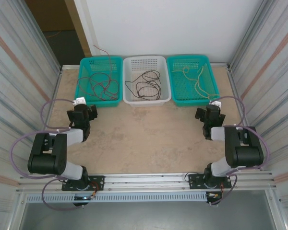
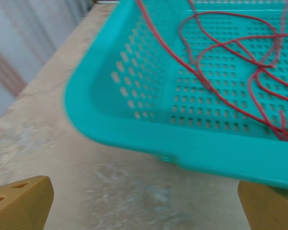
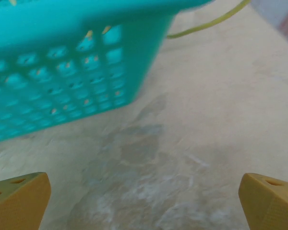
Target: Untangle the cables
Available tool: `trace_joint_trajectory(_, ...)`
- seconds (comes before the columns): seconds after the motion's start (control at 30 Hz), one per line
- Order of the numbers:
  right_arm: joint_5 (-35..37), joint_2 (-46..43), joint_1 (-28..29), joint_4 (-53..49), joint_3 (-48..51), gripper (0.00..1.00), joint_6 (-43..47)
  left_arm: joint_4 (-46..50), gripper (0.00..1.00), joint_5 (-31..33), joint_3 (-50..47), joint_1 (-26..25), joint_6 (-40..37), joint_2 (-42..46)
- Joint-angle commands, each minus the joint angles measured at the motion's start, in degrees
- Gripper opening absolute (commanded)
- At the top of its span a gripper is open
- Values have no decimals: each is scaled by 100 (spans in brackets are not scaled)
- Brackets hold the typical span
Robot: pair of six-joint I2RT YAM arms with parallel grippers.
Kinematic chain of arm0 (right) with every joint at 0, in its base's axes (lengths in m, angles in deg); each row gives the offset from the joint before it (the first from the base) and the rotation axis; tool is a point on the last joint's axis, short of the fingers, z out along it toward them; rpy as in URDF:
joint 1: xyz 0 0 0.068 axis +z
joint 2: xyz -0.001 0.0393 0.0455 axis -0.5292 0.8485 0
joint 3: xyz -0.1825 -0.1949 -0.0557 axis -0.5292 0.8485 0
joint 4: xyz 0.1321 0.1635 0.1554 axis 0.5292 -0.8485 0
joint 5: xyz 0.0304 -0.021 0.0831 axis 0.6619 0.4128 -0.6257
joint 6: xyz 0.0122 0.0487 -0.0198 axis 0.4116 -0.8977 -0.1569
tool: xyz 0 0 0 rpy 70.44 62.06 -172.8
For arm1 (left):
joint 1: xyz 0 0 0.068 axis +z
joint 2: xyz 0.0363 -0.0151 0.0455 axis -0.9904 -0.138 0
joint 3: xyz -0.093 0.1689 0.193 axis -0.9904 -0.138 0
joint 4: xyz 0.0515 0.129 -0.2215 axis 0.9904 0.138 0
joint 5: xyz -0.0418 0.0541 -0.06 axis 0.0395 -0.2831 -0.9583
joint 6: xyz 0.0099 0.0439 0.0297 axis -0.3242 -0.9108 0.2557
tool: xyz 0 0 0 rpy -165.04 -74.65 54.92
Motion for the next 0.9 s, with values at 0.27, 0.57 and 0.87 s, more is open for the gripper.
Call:
trace_joint_trajectory(0.27, -1302, 34, -179, 744, -115, 99, 331, -1358, 99, -523, -360, -48, -427, -342)
trace_joint_trajectory(0.57, -1310, 34, -179, 747, -118, 99, 330, -1119, 99, -682, -337, 3, -371, -252)
trace_joint_trajectory(0.87, -1416, 125, -245, 564, -258, 99, 300, -1088, 99, -697, -318, -3, -372, -263)
